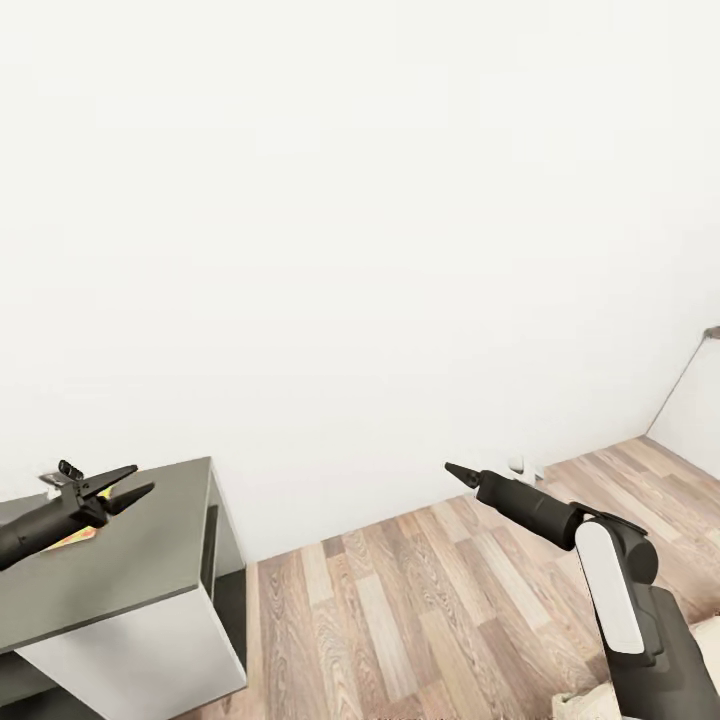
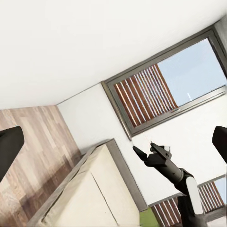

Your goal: Put all the toys in the child's room - the three board games (two on the bed and one on the table), the two jigsaw puzzles on the table, and the tennis ball on the table - inside the toy box on the table in the child's room.

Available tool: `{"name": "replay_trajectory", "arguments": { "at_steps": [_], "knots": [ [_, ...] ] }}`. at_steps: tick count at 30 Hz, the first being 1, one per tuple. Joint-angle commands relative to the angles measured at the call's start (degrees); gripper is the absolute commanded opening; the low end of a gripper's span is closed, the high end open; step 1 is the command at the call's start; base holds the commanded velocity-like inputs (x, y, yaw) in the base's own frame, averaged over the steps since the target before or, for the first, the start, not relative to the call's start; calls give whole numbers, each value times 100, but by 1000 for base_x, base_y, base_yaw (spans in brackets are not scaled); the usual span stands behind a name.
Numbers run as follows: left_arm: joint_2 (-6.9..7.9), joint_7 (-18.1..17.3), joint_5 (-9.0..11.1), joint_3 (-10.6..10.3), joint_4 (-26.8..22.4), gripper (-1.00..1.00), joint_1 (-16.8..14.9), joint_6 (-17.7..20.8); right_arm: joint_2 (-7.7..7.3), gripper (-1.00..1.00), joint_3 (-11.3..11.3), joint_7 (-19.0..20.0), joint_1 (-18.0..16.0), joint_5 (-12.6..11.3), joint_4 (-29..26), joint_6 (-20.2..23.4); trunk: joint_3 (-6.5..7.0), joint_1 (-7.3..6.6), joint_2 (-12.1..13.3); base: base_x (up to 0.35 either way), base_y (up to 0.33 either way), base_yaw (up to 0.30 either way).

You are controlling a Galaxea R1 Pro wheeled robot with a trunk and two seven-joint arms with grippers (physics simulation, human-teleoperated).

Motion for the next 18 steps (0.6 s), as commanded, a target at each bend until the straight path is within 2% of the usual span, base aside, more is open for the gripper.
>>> {"name": "replay_trajectory", "arguments": {
  "at_steps": [1,18],
  "knots": [
    [2,-15,8,-1,-2,100,-2,60,2,100,-9,53,-8,43,0,26,-17,4,-13,0,0,-257],
    [1,-15,7,-3,-2,100,-2,60,-2,100,-12,54,-8,42,0,26,-89,4,-13,0,0,-257]
  ]
}}
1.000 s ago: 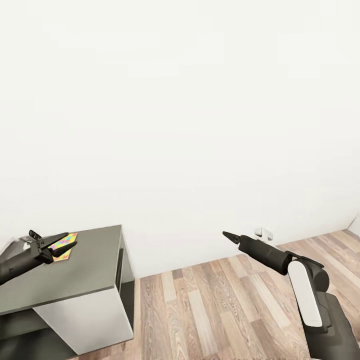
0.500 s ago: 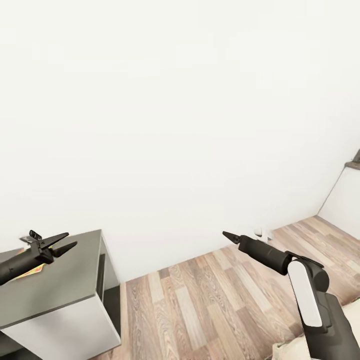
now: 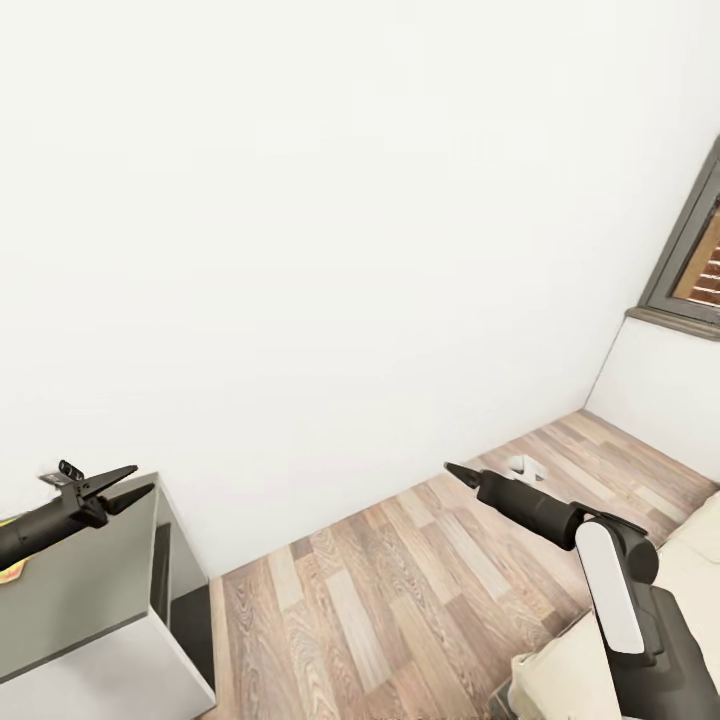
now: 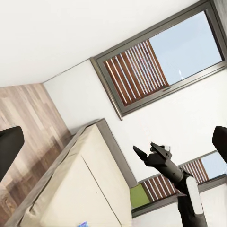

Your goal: Put all the toys in the child's room - the three board games (two on the bed and one on the table), the two jigsaw puzzles on the table, and the tennis ball on the table - inside the toy box on the table in the child's room.

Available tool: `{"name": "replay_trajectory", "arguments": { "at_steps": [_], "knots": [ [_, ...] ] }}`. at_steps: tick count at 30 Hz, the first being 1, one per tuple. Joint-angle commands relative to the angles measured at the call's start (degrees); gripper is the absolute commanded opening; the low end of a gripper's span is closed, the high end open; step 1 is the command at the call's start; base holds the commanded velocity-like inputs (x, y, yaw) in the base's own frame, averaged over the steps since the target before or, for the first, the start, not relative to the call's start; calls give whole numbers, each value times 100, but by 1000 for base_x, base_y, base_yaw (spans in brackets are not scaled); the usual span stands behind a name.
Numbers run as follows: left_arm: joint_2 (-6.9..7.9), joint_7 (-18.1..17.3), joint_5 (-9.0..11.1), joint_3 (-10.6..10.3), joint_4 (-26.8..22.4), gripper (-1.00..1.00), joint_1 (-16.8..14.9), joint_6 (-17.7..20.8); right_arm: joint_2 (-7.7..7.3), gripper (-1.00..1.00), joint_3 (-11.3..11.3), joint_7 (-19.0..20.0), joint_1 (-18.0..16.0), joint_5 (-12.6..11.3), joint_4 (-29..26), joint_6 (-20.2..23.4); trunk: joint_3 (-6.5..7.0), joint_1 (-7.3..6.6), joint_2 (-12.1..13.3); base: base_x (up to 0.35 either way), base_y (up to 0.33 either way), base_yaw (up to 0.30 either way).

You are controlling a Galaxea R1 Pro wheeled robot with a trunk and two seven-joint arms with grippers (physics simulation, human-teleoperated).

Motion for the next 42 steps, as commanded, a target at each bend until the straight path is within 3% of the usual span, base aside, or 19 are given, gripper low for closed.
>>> {"name": "replay_trajectory", "arguments": {
  "at_steps": [1,42],
  "knots": [
    [2,-14,8,2,-2,100,-2,60,3,100,-8,50,-8,43,0,26,-17,3,-13,0,0,-257],
    [2,-3,8,-3,-2,100,-2,56,6,100,-2,46,-8,43,2,26,-191,3,-13,0,0,-257]
  ]
}}
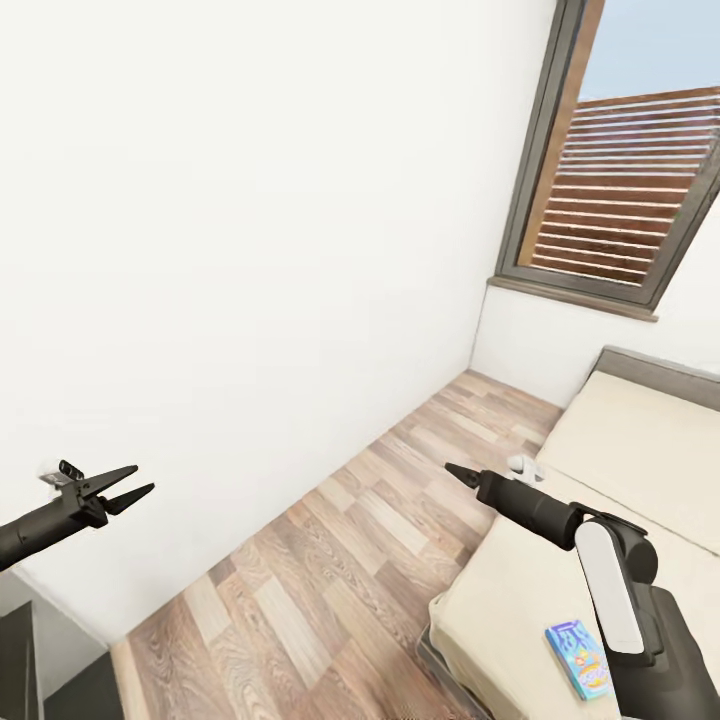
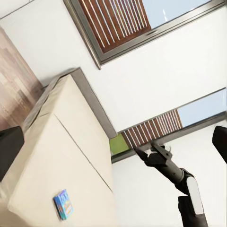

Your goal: Put all the toys in the child's room - the three board games (two on the bed and one on the table), the two jigsaw puzzles on the table, and the tennis ball on the table - inside the toy box on the table in the child's room.

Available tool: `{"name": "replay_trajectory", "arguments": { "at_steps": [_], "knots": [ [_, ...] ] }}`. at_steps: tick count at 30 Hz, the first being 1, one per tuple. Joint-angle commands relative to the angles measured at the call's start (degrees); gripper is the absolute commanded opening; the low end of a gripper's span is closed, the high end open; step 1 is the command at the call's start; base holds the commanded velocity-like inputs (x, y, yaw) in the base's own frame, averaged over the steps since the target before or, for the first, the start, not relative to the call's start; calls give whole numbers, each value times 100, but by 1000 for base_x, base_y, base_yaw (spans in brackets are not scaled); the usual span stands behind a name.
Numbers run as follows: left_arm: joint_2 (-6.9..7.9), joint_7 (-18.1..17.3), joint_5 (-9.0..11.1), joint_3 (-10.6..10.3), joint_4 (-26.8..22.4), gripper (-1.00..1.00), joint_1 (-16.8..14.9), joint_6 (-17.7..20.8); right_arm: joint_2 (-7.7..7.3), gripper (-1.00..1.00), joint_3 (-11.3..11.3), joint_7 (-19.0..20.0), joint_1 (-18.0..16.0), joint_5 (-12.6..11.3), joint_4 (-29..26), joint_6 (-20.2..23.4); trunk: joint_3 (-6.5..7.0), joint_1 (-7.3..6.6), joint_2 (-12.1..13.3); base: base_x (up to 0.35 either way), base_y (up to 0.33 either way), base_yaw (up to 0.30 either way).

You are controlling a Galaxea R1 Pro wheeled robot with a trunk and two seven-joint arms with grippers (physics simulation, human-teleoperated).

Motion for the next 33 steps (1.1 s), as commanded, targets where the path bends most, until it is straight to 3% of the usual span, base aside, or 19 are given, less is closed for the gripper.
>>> {"name": "replay_trajectory", "arguments": {
  "at_steps": [1,33],
  "knots": [
    [2,-14,8,0,-2,100,-2,62,2,100,-8,53,-8,43,0,27,-17,3,-13,0,0,-257],
    [-6,7,8,-9,-2,100,-2,58,2,100,3,51,-8,43,11,27,-152,3,-13,0,0,-257]
  ]
}}
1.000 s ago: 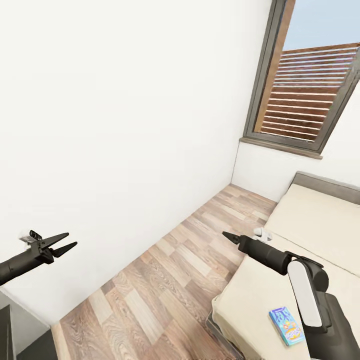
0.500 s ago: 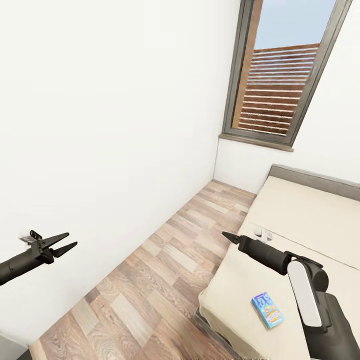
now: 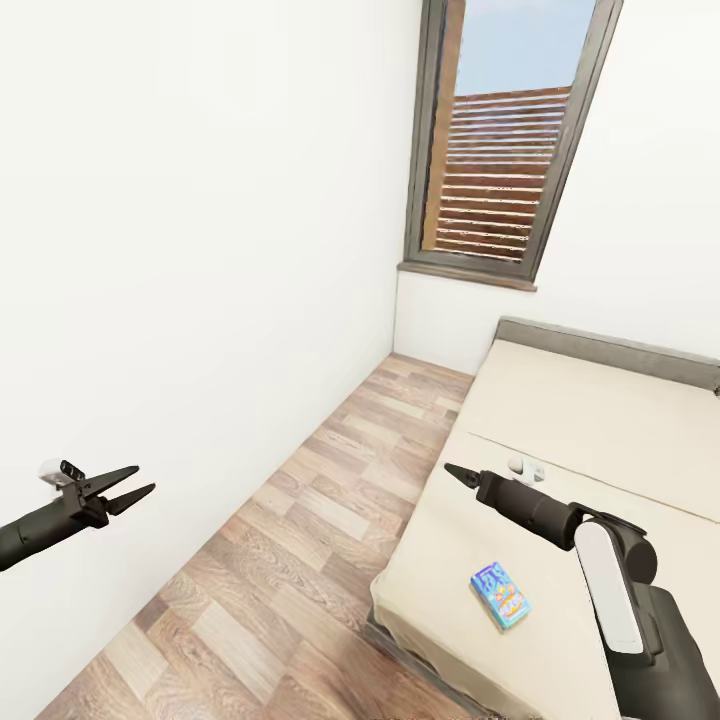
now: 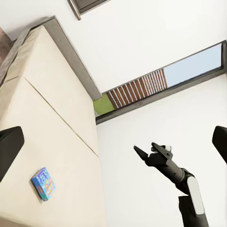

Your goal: Put all the toys in the child's room - the three board games (two on the bed and one on the table), the two jigsaw puzzles on the table, and the tennis ball on the table - inside the toy box on the table in the child's room.

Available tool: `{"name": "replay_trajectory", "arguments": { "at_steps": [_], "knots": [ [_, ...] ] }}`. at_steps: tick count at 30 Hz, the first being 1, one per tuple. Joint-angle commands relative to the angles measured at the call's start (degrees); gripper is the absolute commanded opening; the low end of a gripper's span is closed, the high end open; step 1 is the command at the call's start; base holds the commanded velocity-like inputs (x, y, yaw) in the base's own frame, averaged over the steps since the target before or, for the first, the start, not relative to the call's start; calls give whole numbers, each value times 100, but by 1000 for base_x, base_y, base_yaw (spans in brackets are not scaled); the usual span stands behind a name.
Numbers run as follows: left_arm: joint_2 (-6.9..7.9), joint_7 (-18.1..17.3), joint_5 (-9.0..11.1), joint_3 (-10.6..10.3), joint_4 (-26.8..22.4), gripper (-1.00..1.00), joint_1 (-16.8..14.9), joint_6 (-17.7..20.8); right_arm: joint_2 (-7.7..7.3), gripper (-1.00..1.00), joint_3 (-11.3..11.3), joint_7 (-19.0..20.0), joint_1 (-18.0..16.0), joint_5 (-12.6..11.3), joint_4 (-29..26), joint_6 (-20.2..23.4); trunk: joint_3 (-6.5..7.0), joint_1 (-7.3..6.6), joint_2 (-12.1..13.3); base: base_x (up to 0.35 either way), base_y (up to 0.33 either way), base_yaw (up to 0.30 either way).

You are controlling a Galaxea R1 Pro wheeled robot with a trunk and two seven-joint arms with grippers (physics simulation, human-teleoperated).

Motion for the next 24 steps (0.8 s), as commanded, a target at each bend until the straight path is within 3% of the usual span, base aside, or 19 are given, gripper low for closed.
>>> {"name": "replay_trajectory", "arguments": {
  "at_steps": [1,24],
  "knots": [
    [2,-17,8,0,-2,100,-2,63,2,100,-8,52,-8,43,-1,27,-16,3,-12,0,0,-257],
    [2,-19,8,0,-2,100,-2,66,2,100,-8,52,-8,34,19,-94,-118,3,-12,0,0,-255]
  ]
}}
